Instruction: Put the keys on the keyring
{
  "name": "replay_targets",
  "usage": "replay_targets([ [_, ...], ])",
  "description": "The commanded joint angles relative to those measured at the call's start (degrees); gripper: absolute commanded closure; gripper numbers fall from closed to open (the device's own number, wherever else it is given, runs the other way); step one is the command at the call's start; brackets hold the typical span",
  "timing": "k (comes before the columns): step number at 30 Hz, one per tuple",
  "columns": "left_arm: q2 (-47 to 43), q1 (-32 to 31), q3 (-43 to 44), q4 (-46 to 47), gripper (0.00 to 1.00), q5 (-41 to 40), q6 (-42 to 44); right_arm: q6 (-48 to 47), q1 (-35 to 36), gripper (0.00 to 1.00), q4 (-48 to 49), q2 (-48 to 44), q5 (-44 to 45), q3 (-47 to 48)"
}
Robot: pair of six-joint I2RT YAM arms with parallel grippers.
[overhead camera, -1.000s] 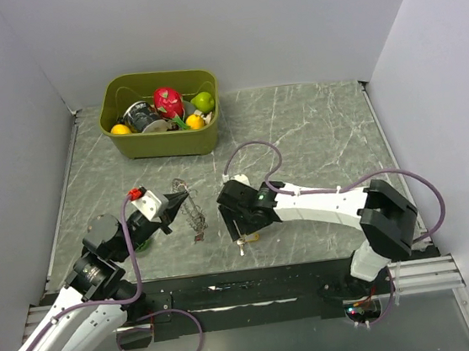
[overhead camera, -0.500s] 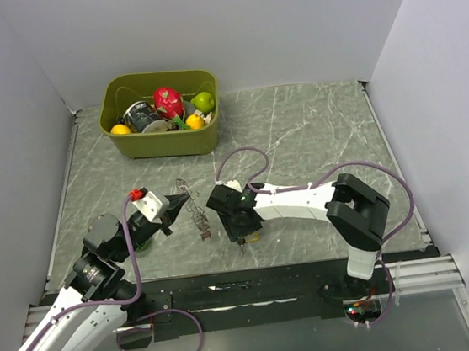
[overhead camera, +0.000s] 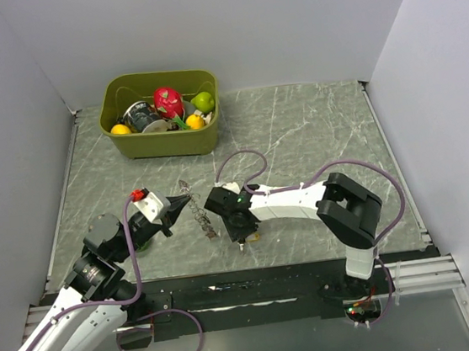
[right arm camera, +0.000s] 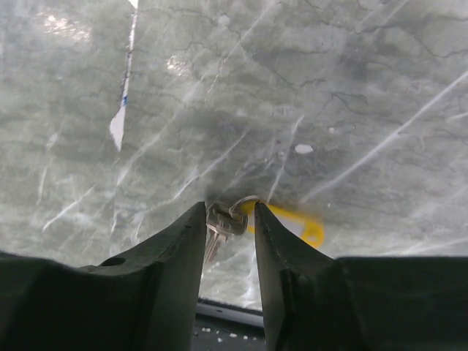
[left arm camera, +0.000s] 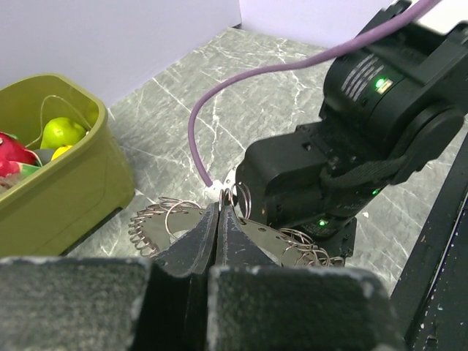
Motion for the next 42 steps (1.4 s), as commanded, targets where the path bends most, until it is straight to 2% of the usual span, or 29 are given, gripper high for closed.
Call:
replay_targets([
  [1,-1.0,0.2,2.1,3.4,0.99,1.5,-0.4,1.0,0.3,0.60,1.3,1.5,1.1,2.3],
  [3,-0.8,0.2,2.2,3.3,0.99,2.0,-0.5,1.2,0.2,0.62,0.4,2.2,1.7,2.9],
  [5,-0.8,0.2,2.3,3.0,0.99,2.1,-0.3,1.3,0.3,0.71,0.0,2.8,1.7,3.4],
  [6,-0.8,0.2,2.3,2.9,0.99,2.1,-0.3,1.5,0.2,0.88,-0.3,2.8,1.9,3.4],
  [8,-0.8,0.2,2.6,2.6,0.99,2.1,-0.2,1.6,0.2,0.93,0.0,2.5,2.2,2.9],
  [9,-1.0,0.2,2.6,2.6,0.99,2.1,0.0,1.7,0.2,0.99,-0.2,2.2,2.3,2.8],
  [20,-1.5,0.2,2.8,2.5,0.99,1.7,0.4,1.0,0.2,1.00,-0.1,-6.9,6.6,-0.5],
  [29,-1.3,0.2,2.1,3.0,0.99,2.4,0.0,-1.1,-0.1,1.00,5.6,-14.9,5.8,-7.1],
  [32,-1.1,0.2,2.0,3.3,0.99,2.8,0.0,-3.1,-1.0,0.93,10.2,-14.9,2.8,-10.0],
  [33,-1.1,0.2,1.9,3.3,0.99,2.9,-0.1,-3.4,-1.9,0.83,11.8,-15.3,1.3,-11.2],
  [35,-0.9,0.2,1.8,3.4,0.99,3.6,-0.2,-4.5,-3.1,0.73,17.3,-16.2,-3.2,-14.9],
  [36,-0.9,0.2,1.8,3.4,0.99,3.6,-0.5,-4.4,-4.1,0.59,19.0,-17.4,-4.5,-16.2],
  [39,-0.8,0.2,2.0,3.4,0.99,3.9,-0.5,-4.0,-6.0,0.43,26.1,-19.9,-9.1,-21.5],
  [42,-0.5,0.2,2.0,3.5,0.99,4.1,-0.5,-3.3,-8.5,0.32,30.9,-21.4,-13.6,-25.4],
])
